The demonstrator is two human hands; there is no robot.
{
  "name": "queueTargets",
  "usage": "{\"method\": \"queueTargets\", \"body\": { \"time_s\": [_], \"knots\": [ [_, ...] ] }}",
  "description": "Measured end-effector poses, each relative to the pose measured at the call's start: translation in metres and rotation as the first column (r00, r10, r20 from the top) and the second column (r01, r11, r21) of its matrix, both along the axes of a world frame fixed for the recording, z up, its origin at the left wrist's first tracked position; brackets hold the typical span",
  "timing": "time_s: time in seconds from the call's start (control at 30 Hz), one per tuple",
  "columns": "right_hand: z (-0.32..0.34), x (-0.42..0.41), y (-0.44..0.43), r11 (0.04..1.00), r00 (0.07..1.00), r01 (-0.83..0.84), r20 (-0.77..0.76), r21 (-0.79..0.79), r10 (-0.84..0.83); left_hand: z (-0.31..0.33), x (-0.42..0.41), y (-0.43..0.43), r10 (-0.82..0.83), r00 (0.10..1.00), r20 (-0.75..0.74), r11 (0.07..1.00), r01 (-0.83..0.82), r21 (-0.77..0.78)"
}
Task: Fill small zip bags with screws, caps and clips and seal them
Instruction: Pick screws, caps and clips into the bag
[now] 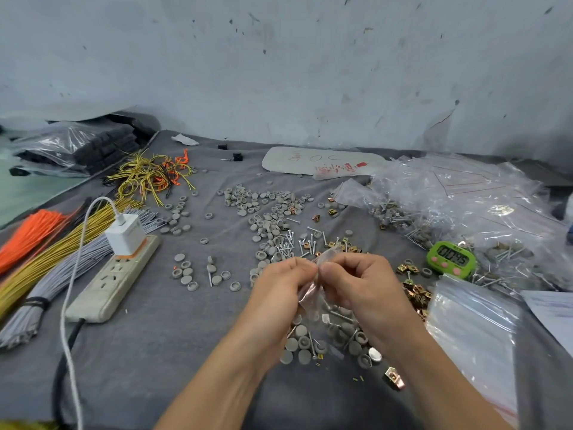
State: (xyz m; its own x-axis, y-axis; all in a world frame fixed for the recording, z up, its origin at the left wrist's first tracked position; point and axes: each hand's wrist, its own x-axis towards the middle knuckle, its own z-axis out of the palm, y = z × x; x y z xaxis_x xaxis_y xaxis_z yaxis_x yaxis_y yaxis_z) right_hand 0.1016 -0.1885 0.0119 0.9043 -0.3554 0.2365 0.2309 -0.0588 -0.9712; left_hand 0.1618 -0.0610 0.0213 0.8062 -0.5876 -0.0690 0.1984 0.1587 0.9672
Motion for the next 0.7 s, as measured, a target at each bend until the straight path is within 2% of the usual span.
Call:
{"method": "queueTargets", "body": {
  "time_s": [0.1,0.2,0.27,0.33,0.4,0.53,0.7],
  "knots": [
    [-0.008,0.003,0.001,0.995,0.999,0.012,-0.043,0.099,-0.008,-0.004,0.007,0.005,-0.007,0.965,0.264,0.983,-0.041,0.178],
    [-0.014,0.005,0.003,0.986,0.99,-0.036,-0.129,0.162,0.058,-0.008,0.015,0.012,-0.046,0.929,0.366,0.943,-0.081,0.323],
    [-0.013,0.007,0.005,0.991,0.984,-0.054,-0.163,0.121,0.074,-0.008,0.011,0.013,0.013,0.901,0.434,0.907,-0.193,0.373],
    [-0.01,0.008,0.006,0.999,0.983,-0.034,-0.181,-0.007,0.033,-0.007,0.002,0.012,0.071,0.798,0.598,0.813,-0.394,0.429],
    [-0.007,0.007,0.008,0.989,0.982,0.003,-0.187,-0.145,-0.031,-0.004,-0.005,0.01,0.039,0.69,0.723,0.692,-0.541,0.478],
    [-0.003,0.005,0.009,0.964,0.983,0.054,-0.153,-0.26,-0.097,0.004,-0.014,0.006,0.034,0.634,0.773,0.597,-0.633,0.493],
    [0.0,0.006,0.011,0.947,0.983,0.101,-0.114,-0.306,-0.141,0.009,-0.007,0.003,0.051,0.672,0.738,0.6,-0.612,0.516]
  ]
}}
